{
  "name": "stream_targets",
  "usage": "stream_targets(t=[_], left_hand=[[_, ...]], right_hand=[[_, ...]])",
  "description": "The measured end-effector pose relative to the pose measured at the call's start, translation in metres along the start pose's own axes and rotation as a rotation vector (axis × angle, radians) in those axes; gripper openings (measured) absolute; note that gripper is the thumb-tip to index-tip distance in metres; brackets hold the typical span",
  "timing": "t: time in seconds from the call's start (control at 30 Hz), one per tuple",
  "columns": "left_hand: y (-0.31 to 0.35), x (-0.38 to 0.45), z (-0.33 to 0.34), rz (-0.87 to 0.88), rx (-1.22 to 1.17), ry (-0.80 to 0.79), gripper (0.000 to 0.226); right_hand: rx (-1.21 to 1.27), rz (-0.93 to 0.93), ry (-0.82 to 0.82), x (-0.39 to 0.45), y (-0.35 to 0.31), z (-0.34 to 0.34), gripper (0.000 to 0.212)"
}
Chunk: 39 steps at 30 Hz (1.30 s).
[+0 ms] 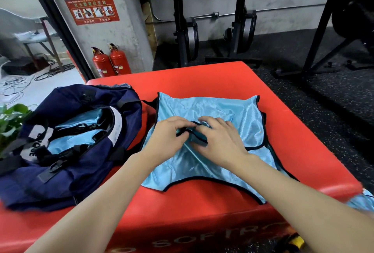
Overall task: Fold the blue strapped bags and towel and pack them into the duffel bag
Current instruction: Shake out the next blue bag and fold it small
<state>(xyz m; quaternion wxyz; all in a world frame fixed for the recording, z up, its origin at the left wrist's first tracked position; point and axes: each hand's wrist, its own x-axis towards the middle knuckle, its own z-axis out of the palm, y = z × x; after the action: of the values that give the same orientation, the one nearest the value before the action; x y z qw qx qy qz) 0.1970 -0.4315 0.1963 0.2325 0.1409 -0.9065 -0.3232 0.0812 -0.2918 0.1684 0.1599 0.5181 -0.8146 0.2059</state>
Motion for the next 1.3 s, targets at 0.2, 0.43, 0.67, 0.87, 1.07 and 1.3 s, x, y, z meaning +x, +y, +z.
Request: stream_targets(t=[0.2, 0.43, 0.67, 0.87, 1.07, 1.3], left_hand=[[-0.011, -0.003, -0.008, 0.120, 0.120, 0.129, 0.024], [-0.025, -0.004, -0.008, 0.264, 0.253, 0.241, 0.025], [-0.035, 0.003, -0.013, 0.325, 0.433, 0.219, 0.034], [-0.020, 0.010, -0.024, 0.332, 0.336, 0.413, 0.023], [-0.031, 0.016, -0.035, 0.255, 0.327, 0.400, 0.021], [-0.046, 0.019, -0.040, 0.239, 0.394, 0.335, 0.021]], right_hand=[[0.074, 0.014, 0.182, 0.008, 0.001, -0.001, 0.036], [-0.024, -0.080, 0.293, 0.011, 0.013, 0.001, 0.032], [0.079, 0.040, 0.192, 0.009, 0.028, -0.009, 0.006], [0.163, 0.154, 0.217, 0.012, 0.052, -0.024, 0.007], [0.160, 0.197, 0.191, 0.006, 0.088, -0.048, 0.013], [0.256, 0.251, 0.286, -0.008, 0.114, -0.070, 0.007]])
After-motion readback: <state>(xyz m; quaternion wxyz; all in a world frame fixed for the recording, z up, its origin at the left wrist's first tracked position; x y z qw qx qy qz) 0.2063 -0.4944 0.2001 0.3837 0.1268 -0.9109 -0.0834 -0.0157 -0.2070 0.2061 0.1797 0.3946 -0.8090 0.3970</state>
